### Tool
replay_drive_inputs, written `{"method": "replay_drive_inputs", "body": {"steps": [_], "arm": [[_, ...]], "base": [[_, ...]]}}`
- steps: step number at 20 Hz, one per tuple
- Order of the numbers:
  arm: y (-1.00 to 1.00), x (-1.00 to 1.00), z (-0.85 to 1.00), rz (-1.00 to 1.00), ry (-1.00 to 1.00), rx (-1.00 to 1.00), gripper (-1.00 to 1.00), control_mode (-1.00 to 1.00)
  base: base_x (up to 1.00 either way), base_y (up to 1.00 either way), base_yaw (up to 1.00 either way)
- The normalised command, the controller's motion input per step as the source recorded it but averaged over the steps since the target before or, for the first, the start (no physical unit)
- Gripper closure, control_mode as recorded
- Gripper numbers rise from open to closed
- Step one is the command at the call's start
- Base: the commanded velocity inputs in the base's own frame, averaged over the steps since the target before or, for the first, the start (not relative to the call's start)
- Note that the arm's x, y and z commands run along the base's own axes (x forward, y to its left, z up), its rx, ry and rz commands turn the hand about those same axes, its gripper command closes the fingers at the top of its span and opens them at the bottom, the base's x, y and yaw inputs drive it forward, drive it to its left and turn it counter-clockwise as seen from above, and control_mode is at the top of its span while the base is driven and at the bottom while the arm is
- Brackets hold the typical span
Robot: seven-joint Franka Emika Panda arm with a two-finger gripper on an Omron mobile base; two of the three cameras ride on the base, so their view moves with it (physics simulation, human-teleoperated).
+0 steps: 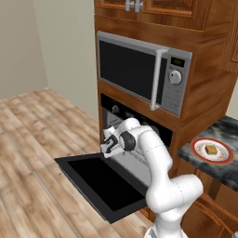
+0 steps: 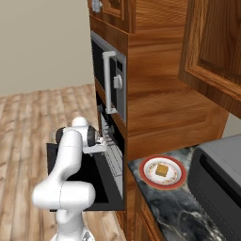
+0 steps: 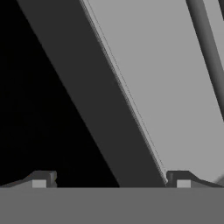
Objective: Take the baked cake out of the oven and place it on the plate for cooling. Then close the oven door.
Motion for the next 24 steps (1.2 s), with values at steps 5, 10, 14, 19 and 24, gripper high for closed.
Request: {"method": "replay_drive_inputs", "body": {"steps": [5,10,14,19,24], "arm": [[-0.17,0.29,-0.02,0.0,0.0,-0.02,-1.0,-1.0],[0.02,0.0,0.02,0.0,0.0,0.0,-1.0,-1.0],[0.32,-0.46,0.28,0.01,-0.05,0.0,-1.0,-1.0],[0.68,-0.89,0.44,0.06,-0.04,0.0,-1.0,-1.0],[0.67,-1.0,0.49,0.08,-0.05,0.0,-1.0,-1.0]], "base": [[0.0,0.0,0.0],[0.0,0.0,0.0],[0.0,0.0,0.0],[0.0,0.0,0.0],[0.0,0.0,0.0]]}}
